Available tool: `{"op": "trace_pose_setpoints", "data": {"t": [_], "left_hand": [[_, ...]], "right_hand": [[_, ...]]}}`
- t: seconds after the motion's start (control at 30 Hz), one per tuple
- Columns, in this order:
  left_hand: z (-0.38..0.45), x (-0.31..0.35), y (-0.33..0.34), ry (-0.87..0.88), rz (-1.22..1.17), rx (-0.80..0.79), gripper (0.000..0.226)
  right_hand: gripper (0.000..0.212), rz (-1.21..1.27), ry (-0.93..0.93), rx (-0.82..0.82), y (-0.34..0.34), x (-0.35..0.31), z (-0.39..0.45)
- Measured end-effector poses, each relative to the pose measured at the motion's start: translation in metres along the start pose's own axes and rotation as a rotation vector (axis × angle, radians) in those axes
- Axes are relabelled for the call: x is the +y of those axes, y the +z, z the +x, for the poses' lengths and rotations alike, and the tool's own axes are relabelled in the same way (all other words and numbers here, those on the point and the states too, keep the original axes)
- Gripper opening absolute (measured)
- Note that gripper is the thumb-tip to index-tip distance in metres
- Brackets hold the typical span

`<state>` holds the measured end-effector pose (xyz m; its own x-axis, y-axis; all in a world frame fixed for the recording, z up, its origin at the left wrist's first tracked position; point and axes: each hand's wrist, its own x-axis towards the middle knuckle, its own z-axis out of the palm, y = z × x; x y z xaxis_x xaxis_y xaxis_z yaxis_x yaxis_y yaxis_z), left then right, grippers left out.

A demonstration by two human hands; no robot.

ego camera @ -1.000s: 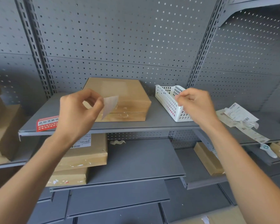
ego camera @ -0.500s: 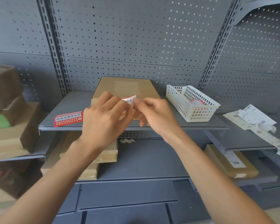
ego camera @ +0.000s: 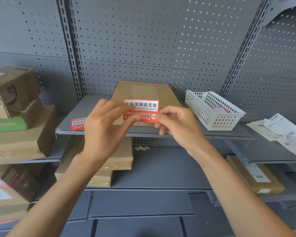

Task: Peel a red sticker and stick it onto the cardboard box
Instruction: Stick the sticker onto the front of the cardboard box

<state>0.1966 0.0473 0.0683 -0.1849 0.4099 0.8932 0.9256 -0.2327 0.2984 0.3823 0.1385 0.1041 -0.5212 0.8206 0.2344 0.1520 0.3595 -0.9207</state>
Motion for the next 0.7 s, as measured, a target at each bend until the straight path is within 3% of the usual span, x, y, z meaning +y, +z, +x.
{"op": "trace_pose_setpoints", "data": {"t": [0.1,0.23,0.47,0.7], "left_hand": [[-0.005,-0.006,-0.01,-0.283,-0.163,0.004,0.026],[-0.007,-0.008,-0.008,-0.454,-0.264,-0.056,0.005],[-0.017,-0.025,0.008,-0.595,-0.378,-0.166,0.01],[-0.028,-0.038,0.034,-0.542,-0.225,-0.212,0.007]], "right_hand": [[0.014,-0.006,-0.028,-0.024,-0.005,0.001,-0.004],[0.013,-0.014,-0.054,-0.078,-0.007,0.003,-0.006],[0.014,-0.115,-0.058,-0.027,-0.005,0.03,0.001],[0.015,-0.225,-0.027,0.143,0.012,0.079,0.013]]}}
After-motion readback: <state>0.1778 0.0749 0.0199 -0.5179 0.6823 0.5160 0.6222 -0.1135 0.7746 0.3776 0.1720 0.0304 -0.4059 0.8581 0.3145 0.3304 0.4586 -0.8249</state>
